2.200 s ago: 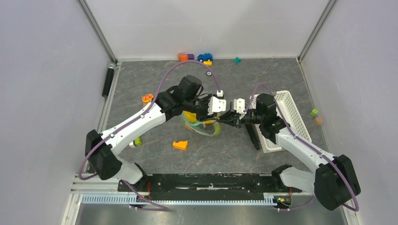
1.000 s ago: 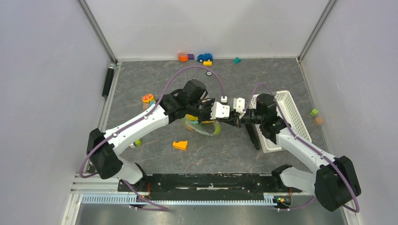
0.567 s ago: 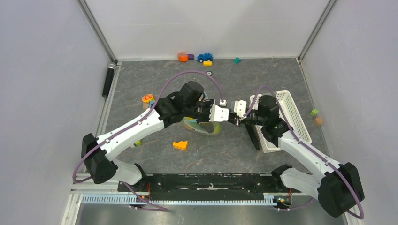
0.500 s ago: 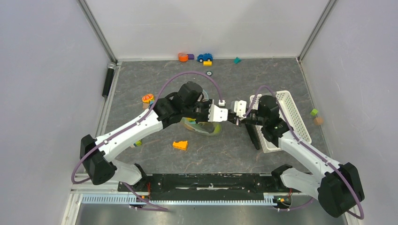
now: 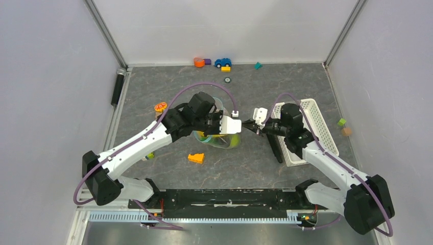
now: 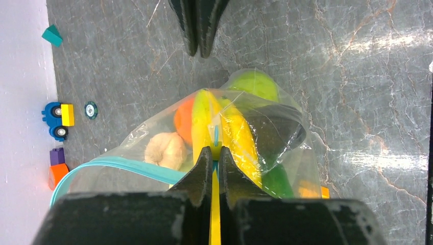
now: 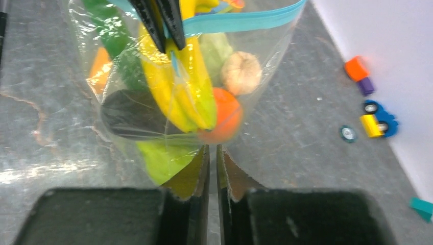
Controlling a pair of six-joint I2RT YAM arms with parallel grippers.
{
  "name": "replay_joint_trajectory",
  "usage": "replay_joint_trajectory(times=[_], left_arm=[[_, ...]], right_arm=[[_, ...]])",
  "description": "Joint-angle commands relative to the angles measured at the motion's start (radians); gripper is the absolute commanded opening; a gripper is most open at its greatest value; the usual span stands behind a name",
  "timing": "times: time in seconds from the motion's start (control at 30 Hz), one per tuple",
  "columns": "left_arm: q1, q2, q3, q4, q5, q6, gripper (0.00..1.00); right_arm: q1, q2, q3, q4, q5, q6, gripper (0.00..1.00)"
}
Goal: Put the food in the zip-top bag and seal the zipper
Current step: Zip the zipper food storage bag at the center of the board.
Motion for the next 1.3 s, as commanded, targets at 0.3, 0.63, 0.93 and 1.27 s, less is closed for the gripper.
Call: replay_joint_trajectory(times=[0.3, 0.63, 0.93, 1.27], left_arm=[[0.003, -0.054, -0.004, 0.111, 0.132, -0.050, 0.02], [0.003, -0.089, -0.027, 0.105, 0.135, -0.045, 0.02], [0.003, -0.089, -0.053, 0.112, 0.000, -0.022, 0.02], [0.009, -0.118, -0.079, 0.100, -0.118, 0.018, 0.02]], right_arm=[[0.107, 0.101, 0.010, 0.284, -0.146, 0.177, 0.63], [0.129, 0.137, 0.025, 0.296, -0.039, 0.220, 0.18], [0.130, 0.074, -0.059, 0.406, 0.027, 0.255, 0.00], [0.130, 0.034, -0.101, 0.349, 0.123, 0.235, 0.00]])
